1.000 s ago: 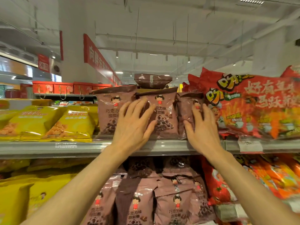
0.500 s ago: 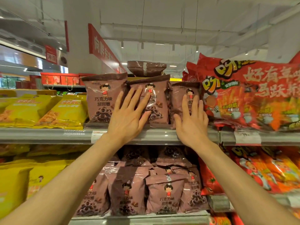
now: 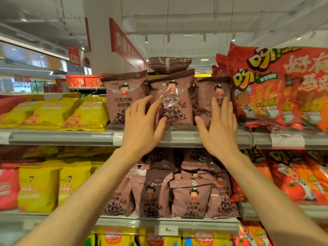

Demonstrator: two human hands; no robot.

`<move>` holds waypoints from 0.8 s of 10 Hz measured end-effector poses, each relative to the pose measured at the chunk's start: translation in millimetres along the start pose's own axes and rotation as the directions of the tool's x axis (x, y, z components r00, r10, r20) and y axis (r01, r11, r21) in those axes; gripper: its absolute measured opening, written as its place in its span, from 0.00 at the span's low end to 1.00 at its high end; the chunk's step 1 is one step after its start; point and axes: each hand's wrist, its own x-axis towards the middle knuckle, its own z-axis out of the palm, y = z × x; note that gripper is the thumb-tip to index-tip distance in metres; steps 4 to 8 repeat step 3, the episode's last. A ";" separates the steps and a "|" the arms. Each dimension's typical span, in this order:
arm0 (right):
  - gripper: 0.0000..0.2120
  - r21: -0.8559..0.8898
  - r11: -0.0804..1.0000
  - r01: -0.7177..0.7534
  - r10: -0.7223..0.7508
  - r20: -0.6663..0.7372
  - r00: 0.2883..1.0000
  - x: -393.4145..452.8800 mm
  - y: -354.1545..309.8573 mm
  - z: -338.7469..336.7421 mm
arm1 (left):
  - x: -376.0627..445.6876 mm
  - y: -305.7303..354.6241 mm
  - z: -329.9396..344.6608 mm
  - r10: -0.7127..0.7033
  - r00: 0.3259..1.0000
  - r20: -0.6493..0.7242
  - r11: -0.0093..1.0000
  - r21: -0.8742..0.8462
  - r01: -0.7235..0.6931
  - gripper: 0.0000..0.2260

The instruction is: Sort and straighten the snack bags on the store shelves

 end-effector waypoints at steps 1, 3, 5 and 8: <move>0.37 0.020 1.000 -0.004 0.004 -0.004 1.000 -6.6 -1.4 -1.5 | -13.4 -1.8 -6.3 -0.036 0.998 0.059 0.999 -0.025 0.038 0.25; 0.37 0.050 0.999 -0.004 0.002 0.033 0.999 -39.5 -11.0 -9.8 | -49.4 -9.6 -21.4 -0.092 0.985 0.144 0.979 -0.170 0.116 0.24; 0.37 0.050 0.999 -0.004 0.002 0.033 0.999 -39.5 -11.0 -9.8 | -49.4 -9.6 -21.4 -0.092 0.985 0.144 0.979 -0.170 0.116 0.24; 0.37 0.050 0.999 -0.004 0.002 0.033 0.999 -39.5 -11.0 -9.8 | -49.4 -9.6 -21.4 -0.092 0.985 0.144 0.979 -0.170 0.116 0.24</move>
